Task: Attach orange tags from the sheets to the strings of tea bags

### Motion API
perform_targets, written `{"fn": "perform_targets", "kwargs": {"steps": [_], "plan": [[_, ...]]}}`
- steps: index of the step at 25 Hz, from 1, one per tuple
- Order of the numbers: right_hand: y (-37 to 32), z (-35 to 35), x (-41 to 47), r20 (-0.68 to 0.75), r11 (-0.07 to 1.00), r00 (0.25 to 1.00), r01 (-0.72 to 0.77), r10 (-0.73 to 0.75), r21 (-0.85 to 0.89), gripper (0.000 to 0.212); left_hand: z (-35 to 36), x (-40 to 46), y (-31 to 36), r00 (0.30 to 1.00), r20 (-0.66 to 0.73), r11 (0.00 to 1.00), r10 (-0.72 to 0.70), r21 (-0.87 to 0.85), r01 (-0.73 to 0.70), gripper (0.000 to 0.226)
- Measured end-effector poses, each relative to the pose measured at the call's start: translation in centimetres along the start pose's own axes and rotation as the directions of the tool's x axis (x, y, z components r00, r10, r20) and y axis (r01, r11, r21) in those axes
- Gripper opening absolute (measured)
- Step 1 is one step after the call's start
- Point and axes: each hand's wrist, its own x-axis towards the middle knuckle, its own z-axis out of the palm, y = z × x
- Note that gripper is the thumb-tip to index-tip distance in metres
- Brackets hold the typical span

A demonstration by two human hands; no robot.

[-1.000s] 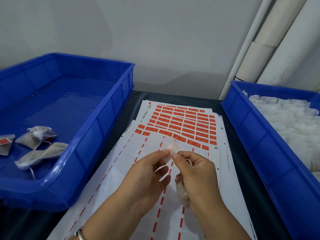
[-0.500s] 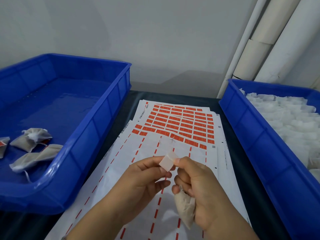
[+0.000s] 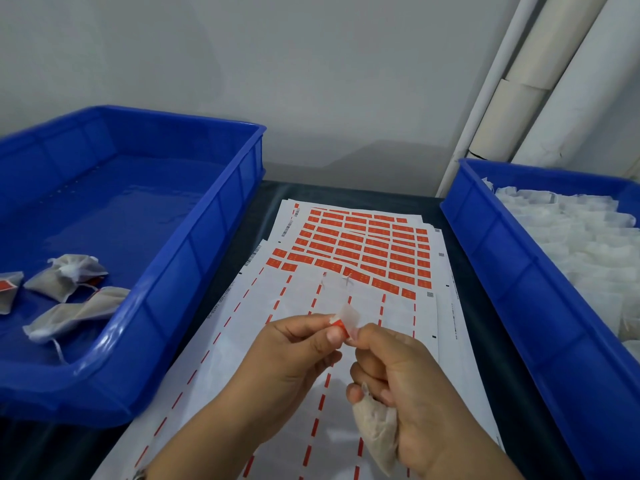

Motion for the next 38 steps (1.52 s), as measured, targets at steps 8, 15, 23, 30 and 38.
{"fn": "perform_targets", "kwargs": {"steps": [8, 15, 23, 30, 38], "plan": [[0.3, -0.6, 0.4, 0.078, 0.999, 0.997, -0.004, 0.001, 0.043, 0.034, 0.6, 0.3, -0.8, 0.989, -0.03, 0.973, -0.143, -0.185, 0.135, 0.035], [0.9, -1.0, 0.7, 0.081, 0.999, 0.996, 0.047, -0.047, 0.007, 0.03, 0.9, 0.6, -0.8, 0.971, -0.085, 0.955, -0.222, -0.219, 0.199, 0.036], [0.9, -0.6, 0.5, -0.043, 0.854, 0.921, 0.34, -0.387, -0.393, 0.027, 0.9, 0.2, -0.2, 0.976, -0.216, 0.961, -0.018, 0.265, 0.077, 0.028], [0.1, 0.0, 0.3, -0.016, 0.84, 0.902, 0.395, -0.431, -0.373, 0.018, 0.7, 0.1, 1.8, 0.967, -0.097, 0.803, 0.235, 0.58, -0.137, 0.012], [-2.9, 0.2, -1.6, -0.032, 0.865, 0.883, 0.451, -0.469, -0.222, 0.03, 0.6, 0.0, 9.9, 0.858, -0.107, 0.621, 0.503, 0.735, -0.273, 0.019]]}}
